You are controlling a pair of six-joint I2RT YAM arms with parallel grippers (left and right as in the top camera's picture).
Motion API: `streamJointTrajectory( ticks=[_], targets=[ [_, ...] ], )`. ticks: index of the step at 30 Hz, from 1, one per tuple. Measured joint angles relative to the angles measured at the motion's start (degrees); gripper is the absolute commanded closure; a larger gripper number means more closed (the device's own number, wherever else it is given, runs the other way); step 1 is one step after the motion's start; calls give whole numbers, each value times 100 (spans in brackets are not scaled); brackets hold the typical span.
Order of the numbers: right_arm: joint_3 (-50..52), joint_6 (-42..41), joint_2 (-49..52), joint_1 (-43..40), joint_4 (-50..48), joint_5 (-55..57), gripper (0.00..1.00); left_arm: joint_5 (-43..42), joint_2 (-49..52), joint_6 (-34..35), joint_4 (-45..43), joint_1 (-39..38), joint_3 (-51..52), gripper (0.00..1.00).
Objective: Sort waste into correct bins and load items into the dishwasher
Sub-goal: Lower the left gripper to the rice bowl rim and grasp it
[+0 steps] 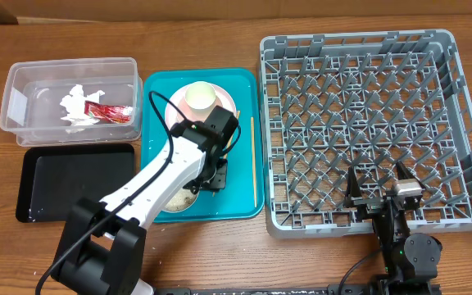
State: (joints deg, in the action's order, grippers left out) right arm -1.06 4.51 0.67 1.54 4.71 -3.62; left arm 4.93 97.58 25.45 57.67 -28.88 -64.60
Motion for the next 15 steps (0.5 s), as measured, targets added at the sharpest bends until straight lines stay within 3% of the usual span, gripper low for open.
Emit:
streamJointTrajectory(
  ticks=[4, 10, 15],
  targets=[
    [0, 0, 0, 0, 2, -2, 0, 26, 0, 59, -223, 0, 372, 71],
    [0, 2, 0, 0, 0, -2, 0, 74, 0, 151, -267, 0, 433, 96],
    [0, 0, 0, 0, 0, -2, 0, 136, 0, 142, -267, 0, 433, 96]
  ],
)
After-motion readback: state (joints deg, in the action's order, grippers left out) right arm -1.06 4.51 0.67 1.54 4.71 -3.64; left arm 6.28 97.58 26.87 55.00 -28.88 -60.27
